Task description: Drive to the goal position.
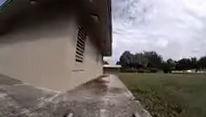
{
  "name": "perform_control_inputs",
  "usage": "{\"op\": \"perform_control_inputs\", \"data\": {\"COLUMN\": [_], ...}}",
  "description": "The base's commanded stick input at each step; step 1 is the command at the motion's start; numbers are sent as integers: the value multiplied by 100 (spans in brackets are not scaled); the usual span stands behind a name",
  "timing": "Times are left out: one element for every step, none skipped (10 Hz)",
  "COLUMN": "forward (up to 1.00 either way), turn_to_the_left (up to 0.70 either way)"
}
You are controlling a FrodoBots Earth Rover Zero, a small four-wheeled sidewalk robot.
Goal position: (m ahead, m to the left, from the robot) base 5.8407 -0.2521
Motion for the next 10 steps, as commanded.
{"op": "perform_control_inputs", "data": {"forward": [69, 69, 69, 69, 69, 69, 69, 69, 69, 69], "turn_to_the_left": [3, 5, 20, 21, 15, 9, 3, 3, 3, 3]}}
